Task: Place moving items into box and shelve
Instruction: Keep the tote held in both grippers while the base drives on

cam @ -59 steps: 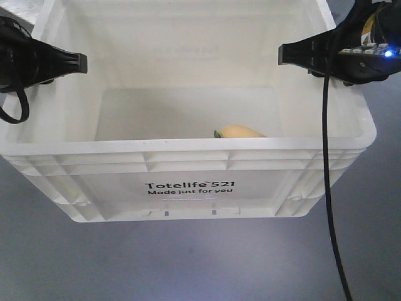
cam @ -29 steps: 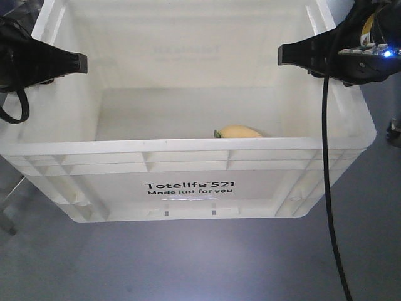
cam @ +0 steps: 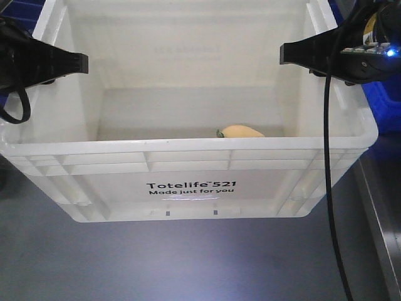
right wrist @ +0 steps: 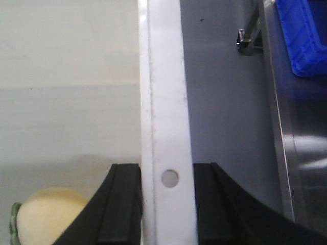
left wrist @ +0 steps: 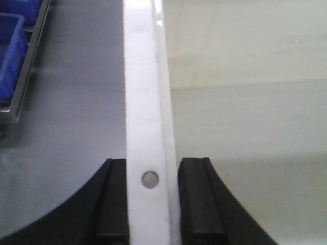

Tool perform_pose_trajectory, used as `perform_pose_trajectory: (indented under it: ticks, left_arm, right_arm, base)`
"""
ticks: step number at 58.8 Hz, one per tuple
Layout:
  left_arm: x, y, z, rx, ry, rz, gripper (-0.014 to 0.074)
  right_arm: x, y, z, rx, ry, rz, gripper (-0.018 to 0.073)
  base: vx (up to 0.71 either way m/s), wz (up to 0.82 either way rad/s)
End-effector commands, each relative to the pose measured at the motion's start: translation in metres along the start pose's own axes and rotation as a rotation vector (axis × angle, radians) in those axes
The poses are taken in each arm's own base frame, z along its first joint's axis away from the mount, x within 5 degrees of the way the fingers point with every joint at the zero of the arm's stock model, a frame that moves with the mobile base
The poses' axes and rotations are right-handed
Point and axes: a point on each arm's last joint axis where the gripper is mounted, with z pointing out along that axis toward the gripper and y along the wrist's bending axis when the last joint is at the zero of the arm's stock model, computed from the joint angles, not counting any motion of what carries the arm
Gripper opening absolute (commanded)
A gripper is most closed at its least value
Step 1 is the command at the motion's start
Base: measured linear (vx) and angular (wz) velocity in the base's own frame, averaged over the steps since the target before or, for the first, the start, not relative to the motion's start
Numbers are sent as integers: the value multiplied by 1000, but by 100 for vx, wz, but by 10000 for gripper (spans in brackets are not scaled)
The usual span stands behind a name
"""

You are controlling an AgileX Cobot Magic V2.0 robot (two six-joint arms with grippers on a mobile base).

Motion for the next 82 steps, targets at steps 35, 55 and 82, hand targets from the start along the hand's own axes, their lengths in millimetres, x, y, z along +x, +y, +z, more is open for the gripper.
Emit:
perform_pose_trajectory:
  ticks: [35, 55, 82]
  left_arm:
    - [-22, 3, -26, 39, -195, 22, 40]
    - [-22, 3, -26, 39, -195, 22, 40]
    - [-22, 3, -26, 39, -195, 22, 40]
  right_arm:
    - [-21, -8, -23, -8, -185, -19, 39]
    - [-21, -8, -23, -8, -185, -19, 39]
    - [-21, -8, -23, -8, -185, -19, 39]
  base:
    - [27, -22]
    - [33, -4]
    - [37, 3]
